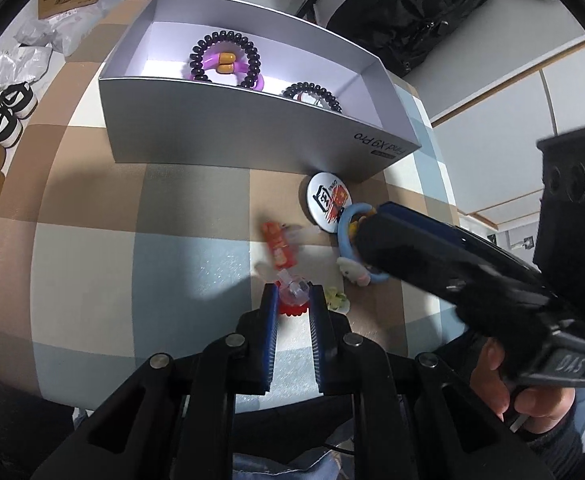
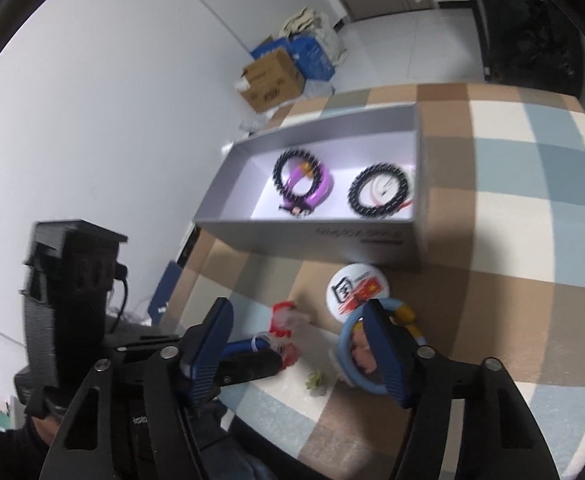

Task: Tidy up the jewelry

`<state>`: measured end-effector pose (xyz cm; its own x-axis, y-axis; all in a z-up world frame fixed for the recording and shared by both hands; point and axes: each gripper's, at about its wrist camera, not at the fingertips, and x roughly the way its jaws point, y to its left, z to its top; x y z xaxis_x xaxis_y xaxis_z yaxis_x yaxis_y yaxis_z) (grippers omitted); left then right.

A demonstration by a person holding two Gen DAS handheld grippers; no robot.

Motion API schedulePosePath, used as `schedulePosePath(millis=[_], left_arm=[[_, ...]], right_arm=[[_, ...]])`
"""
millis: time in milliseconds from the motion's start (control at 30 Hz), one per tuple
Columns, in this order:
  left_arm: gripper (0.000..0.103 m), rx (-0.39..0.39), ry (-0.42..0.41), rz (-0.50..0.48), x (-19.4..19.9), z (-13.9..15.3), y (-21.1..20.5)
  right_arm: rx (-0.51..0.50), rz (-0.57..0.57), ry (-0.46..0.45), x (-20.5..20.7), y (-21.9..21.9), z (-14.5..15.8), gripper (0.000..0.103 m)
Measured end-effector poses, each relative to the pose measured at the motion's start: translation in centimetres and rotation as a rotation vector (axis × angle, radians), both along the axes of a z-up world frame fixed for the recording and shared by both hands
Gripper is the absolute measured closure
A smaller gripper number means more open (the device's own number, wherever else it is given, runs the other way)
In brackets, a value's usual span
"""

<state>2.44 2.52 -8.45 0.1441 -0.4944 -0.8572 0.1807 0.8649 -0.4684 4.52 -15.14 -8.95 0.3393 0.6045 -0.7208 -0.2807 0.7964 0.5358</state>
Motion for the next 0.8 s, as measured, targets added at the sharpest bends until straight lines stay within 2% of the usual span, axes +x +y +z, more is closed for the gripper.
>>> schedulePosePath(millis=[200,433,667,800], left_arm=[[0.093,-0.018,0.015,-0.008,0.2,-0.2,0.1],[0.094,-0.034,0.021,-0.006,0.2,-0.1,1.2],[0.095,-0.044,0.004,0.06,0.9,0.4,2.8],[0.095,-0.047,0.002,0.086,1.1,0.4,3.3]], right_arm=[[-0.07,0.055,0.003,-0.1,2.8,-0.6,0.049],[-0.105,0.058,0.015,0.0,3.3,-1.3,0.055],[-0.161,0.091,0.009,-0.1,4.4,-2.0,0.06],[-0.219,0.122,-0.013,-0.5,5.6,-2.1,0.073]])
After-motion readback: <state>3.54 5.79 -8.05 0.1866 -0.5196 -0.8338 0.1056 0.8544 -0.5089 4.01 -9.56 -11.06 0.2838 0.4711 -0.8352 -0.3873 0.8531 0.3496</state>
